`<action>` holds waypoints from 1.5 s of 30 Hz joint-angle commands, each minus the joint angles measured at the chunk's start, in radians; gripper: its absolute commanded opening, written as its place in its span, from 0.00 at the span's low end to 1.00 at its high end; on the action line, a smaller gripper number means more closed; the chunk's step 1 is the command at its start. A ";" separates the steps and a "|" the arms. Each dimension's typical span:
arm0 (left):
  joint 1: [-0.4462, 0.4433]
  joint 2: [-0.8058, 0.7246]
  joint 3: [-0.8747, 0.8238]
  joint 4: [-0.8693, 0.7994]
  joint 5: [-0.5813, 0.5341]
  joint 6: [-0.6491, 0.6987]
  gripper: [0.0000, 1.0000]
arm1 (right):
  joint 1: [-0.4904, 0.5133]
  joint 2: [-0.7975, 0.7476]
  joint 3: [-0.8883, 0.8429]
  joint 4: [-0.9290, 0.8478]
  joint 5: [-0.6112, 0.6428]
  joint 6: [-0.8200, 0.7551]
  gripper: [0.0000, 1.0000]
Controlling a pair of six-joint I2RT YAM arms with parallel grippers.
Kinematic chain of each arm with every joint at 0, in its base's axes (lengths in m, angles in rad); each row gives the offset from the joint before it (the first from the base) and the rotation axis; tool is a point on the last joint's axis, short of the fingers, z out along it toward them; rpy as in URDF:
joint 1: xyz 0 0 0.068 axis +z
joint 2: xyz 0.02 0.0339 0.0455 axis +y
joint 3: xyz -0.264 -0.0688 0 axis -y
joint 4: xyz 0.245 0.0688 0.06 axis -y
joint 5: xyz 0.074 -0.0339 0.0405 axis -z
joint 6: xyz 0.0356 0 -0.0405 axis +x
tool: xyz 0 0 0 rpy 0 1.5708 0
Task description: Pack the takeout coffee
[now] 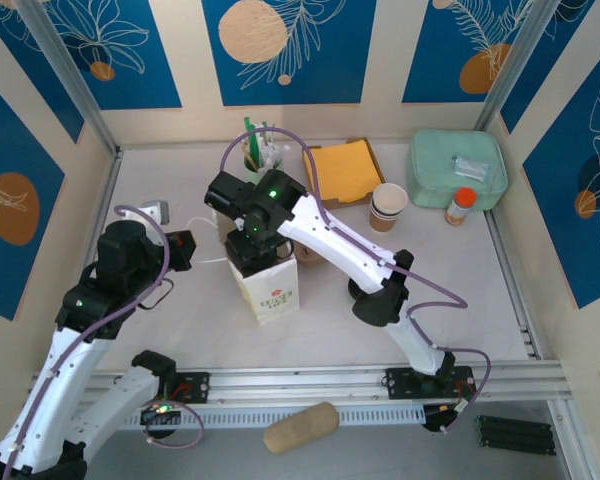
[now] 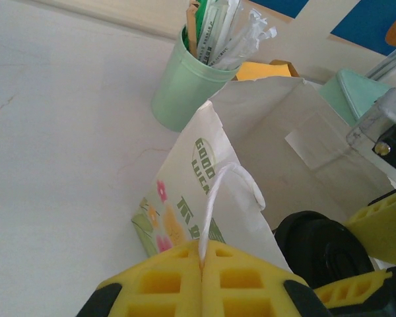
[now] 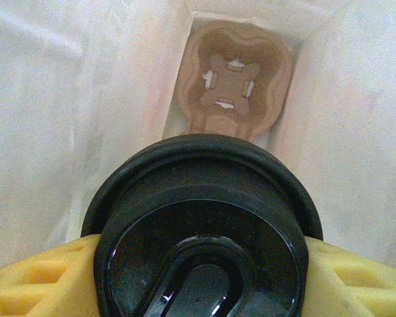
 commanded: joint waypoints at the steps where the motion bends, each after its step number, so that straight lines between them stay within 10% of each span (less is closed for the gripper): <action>1: -0.004 -0.018 -0.003 0.008 0.011 -0.006 0.00 | -0.009 -0.041 0.003 -0.152 0.009 0.025 0.45; 45: -0.003 -0.023 0.004 0.007 0.019 -0.006 0.00 | -0.004 0.016 -0.270 -0.057 -0.051 0.119 0.46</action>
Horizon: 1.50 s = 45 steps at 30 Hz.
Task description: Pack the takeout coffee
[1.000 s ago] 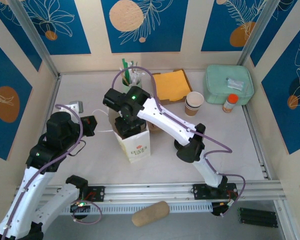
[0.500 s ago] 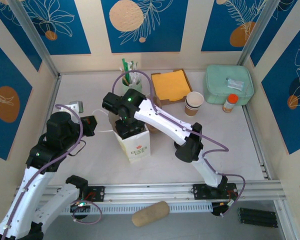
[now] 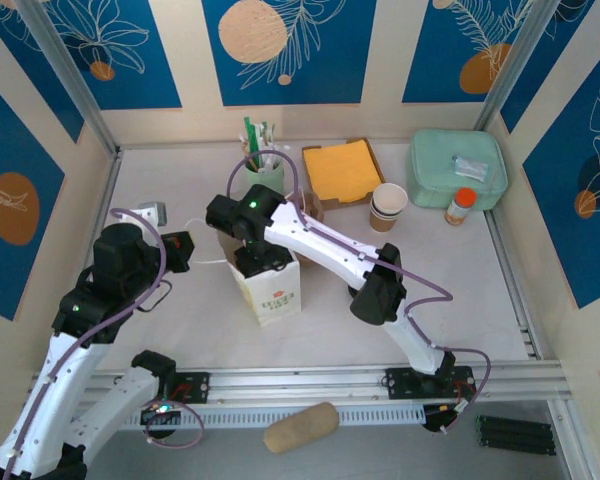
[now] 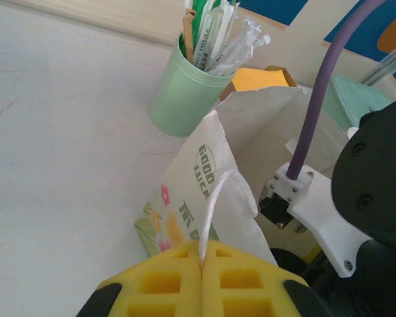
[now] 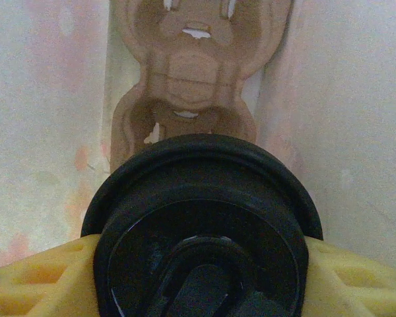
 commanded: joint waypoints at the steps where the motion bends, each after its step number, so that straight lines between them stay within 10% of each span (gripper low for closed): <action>1: -0.004 -0.006 0.004 0.007 0.017 -0.005 0.00 | 0.002 -0.012 -0.034 -0.052 -0.020 0.031 0.46; 45: -0.004 -0.015 -0.008 0.011 0.010 -0.018 0.00 | -0.026 -0.140 -0.265 0.116 -0.110 0.097 0.47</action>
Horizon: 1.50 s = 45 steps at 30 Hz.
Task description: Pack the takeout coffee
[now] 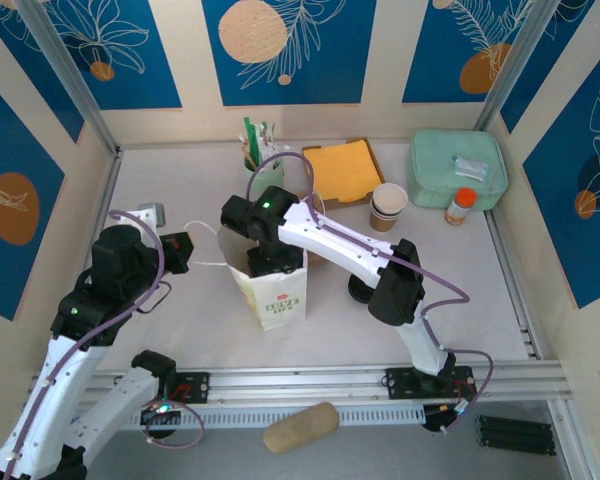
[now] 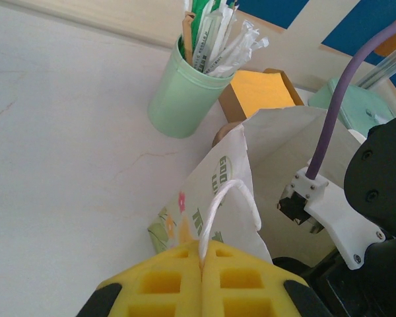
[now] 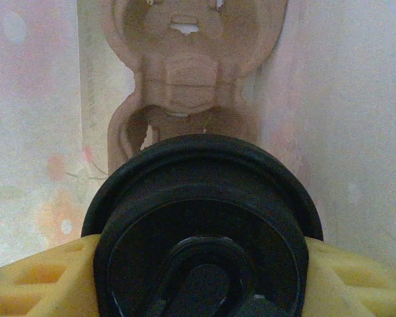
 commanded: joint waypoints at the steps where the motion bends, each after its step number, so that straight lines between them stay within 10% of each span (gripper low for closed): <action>1: -0.003 -0.003 -0.004 0.012 0.010 -0.010 0.00 | 0.008 -0.009 -0.020 0.010 -0.052 -0.004 0.47; 45: -0.003 0.002 0.002 0.002 0.009 -0.011 0.00 | 0.034 -0.075 -0.085 0.134 0.045 -0.021 0.44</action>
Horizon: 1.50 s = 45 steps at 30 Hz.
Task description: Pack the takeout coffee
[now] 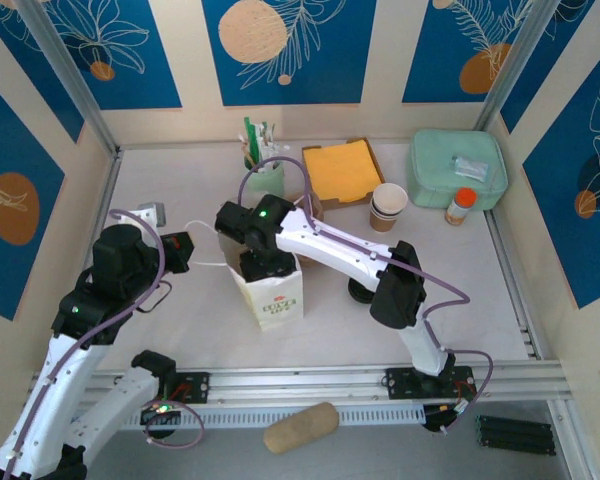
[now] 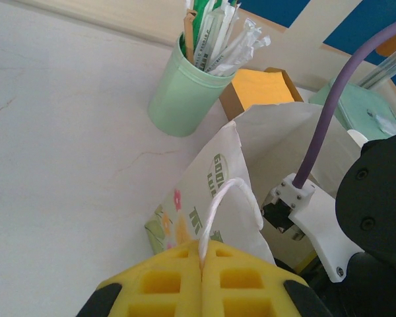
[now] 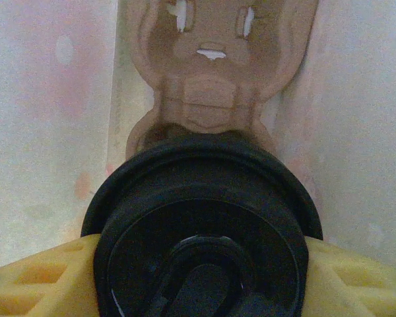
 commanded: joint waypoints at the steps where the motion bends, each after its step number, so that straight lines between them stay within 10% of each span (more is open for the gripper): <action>1: -0.003 -0.005 0.001 0.002 0.009 -0.005 0.00 | 0.005 -0.057 -0.016 0.004 0.013 -0.004 0.44; 45: -0.003 0.000 0.005 -0.008 0.000 -0.005 0.00 | 0.013 -0.106 -0.154 0.119 0.037 -0.004 0.43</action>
